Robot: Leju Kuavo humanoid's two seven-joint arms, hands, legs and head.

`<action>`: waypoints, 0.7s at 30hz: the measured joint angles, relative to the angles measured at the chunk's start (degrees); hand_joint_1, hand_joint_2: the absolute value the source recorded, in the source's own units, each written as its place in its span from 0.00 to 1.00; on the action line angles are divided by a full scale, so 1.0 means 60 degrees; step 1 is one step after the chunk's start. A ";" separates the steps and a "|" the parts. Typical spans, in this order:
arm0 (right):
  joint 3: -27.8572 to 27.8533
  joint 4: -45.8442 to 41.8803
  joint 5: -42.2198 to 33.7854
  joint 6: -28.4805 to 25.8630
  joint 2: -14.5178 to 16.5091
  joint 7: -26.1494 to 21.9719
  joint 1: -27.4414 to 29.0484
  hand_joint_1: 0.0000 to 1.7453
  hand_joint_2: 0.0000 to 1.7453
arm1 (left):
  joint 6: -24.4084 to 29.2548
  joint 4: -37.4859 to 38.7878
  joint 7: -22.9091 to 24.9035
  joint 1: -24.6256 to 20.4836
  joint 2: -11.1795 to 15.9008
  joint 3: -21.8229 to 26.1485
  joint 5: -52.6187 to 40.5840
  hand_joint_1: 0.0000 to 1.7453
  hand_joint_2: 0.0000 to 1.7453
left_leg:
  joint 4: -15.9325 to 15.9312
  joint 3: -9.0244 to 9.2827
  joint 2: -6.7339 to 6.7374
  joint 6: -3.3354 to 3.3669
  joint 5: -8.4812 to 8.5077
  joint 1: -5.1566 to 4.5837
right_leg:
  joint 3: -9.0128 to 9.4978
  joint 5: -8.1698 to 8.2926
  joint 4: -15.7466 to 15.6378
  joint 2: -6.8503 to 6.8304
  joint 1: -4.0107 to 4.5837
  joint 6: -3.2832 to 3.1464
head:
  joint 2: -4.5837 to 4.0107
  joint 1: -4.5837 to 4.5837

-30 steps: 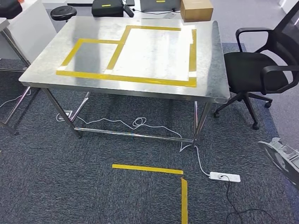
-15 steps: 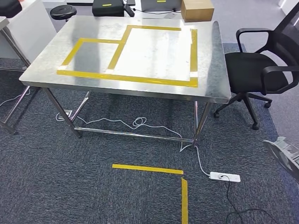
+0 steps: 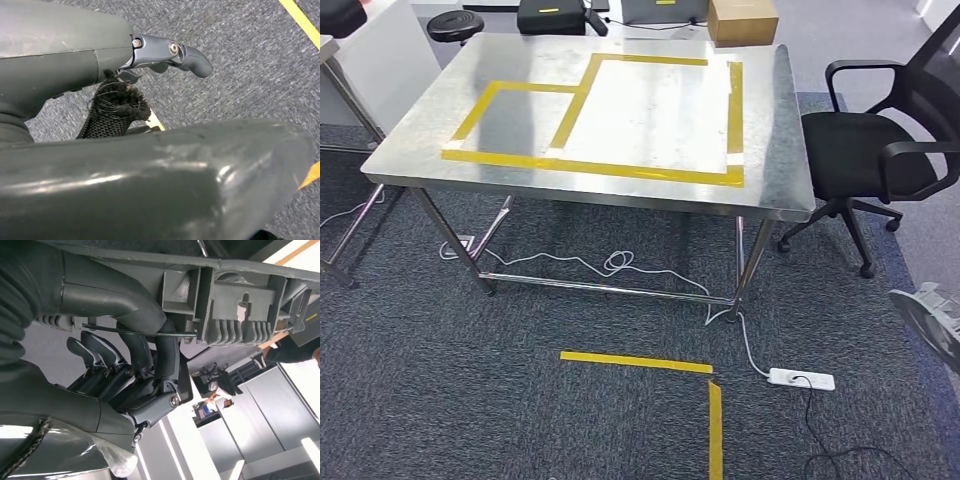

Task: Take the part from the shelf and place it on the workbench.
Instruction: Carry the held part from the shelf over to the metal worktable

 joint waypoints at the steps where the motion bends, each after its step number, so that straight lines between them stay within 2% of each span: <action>1: 0.0039 0.0015 -0.0016 -0.0079 -0.0036 0.0028 0.0010 1.00 1.00 | 0.0027 0.0021 0.0013 -0.0008 0.0005 0.0000 -0.0006 0.00 0.00 | 0.0000 -0.0002 0.0000 0.0000 0.0000 0.0000 | -0.0001 0.0000 0.0000 0.0000 0.0000 0.0000 | -0.0001 0.0001; 21: 0.0311 0.0068 -0.0046 -0.0213 -0.0195 0.0074 0.0052 1.00 1.00 | 0.0065 0.0154 0.0080 -0.0036 0.0053 0.0000 -0.0011 0.00 0.00 | 0.0002 -0.0002 0.0000 0.0000 0.0000 -0.0001 | -0.0009 0.0001 0.0000 -0.0001 0.0000 0.0001 | -0.0002 0.0001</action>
